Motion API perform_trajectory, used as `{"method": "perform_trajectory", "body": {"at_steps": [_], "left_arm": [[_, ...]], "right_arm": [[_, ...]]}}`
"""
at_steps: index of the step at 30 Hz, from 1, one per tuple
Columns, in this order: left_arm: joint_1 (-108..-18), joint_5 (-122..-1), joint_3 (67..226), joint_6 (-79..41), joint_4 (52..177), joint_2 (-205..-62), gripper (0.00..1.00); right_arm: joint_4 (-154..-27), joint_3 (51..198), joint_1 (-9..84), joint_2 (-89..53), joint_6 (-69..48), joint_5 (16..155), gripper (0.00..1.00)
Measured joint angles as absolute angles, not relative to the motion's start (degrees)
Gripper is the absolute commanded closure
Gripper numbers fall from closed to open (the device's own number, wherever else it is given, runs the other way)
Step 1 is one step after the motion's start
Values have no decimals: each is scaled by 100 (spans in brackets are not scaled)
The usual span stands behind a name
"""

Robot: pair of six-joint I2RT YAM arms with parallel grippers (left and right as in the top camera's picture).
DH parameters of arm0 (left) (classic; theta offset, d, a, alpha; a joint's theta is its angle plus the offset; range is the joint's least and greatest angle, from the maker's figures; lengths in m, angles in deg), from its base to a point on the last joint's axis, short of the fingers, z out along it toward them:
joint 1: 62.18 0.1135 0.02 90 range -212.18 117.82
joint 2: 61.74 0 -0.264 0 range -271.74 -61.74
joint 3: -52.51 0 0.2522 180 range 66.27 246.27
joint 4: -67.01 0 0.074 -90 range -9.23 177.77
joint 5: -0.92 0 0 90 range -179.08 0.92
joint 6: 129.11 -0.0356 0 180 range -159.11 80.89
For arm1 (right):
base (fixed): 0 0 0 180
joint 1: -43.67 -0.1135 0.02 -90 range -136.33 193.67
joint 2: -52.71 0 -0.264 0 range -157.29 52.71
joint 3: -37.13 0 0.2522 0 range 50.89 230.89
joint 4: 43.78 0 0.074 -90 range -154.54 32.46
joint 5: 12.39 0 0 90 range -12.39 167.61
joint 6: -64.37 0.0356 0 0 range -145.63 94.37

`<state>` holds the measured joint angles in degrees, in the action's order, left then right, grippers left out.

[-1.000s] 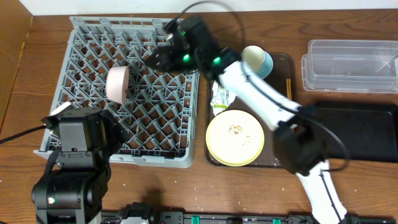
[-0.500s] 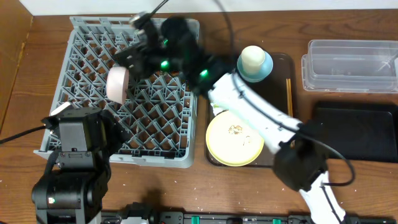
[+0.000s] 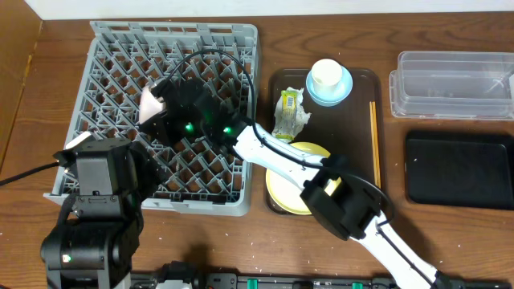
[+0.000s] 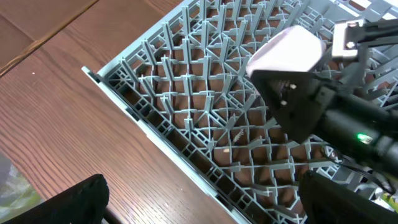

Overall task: Sort waste into correct bins and load items into the dishwasher
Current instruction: 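Set the pink bowl down in the rack and open the right gripper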

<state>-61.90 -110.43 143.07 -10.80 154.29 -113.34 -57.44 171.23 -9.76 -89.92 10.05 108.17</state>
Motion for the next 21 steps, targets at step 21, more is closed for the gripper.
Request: {"method": "perform_trajectory", "body": {"at_steps": [21], "left_arm": [[-6190,-11043,14309,-1080,15431,-11334,2]], "right_arm": [[-8135,17142,-530,-7066,-31,8837,76]]}}
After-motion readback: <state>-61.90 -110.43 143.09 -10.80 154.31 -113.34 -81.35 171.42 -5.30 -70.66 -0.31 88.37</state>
